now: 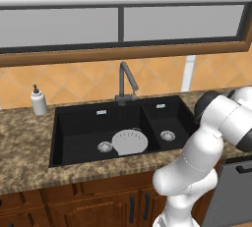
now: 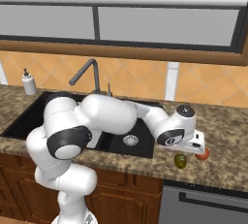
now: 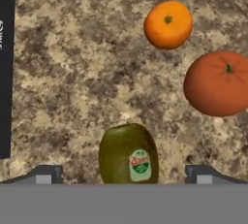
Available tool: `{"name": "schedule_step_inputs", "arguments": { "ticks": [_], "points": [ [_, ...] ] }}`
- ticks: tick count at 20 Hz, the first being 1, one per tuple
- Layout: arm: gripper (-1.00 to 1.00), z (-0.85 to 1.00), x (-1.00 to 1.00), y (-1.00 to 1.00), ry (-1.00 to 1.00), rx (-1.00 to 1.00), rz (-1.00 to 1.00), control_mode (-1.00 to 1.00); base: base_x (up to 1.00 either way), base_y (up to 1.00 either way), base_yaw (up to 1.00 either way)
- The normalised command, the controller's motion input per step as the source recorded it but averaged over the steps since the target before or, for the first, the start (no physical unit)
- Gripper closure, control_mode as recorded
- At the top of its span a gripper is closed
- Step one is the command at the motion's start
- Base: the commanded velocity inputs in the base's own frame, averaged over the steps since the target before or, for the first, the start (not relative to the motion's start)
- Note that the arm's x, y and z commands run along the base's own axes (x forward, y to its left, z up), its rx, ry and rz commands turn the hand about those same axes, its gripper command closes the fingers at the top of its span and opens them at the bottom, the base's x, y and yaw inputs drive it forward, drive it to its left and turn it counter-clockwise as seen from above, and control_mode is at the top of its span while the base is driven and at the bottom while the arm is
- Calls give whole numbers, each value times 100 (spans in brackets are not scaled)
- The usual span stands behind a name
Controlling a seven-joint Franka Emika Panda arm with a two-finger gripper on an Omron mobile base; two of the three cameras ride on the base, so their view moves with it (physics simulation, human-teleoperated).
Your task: Put the colander in the sink, put the tangerine, orange, kiwi in the colander, and turn on the sink faucet and pour water over the colander.
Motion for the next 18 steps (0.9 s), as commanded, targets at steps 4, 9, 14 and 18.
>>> {"name": "schedule_step_inputs", "arguments": {
  "ticks": [4, 9, 14, 18],
  "points": [
    [-100, -24, -10, 0, 8, -1, 27, -100, 0, 0, 0],
    [-100, -29, 0, 0, 8, -1, 24, -100, 0, 0, 0],
    [-100, -37, 0, -6, 12, 0, 20, -100, 0, 0, 0],
    [-100, -33, 0, -7, 12, 0, 17, -100, 0, 0, 0]
  ]
}}
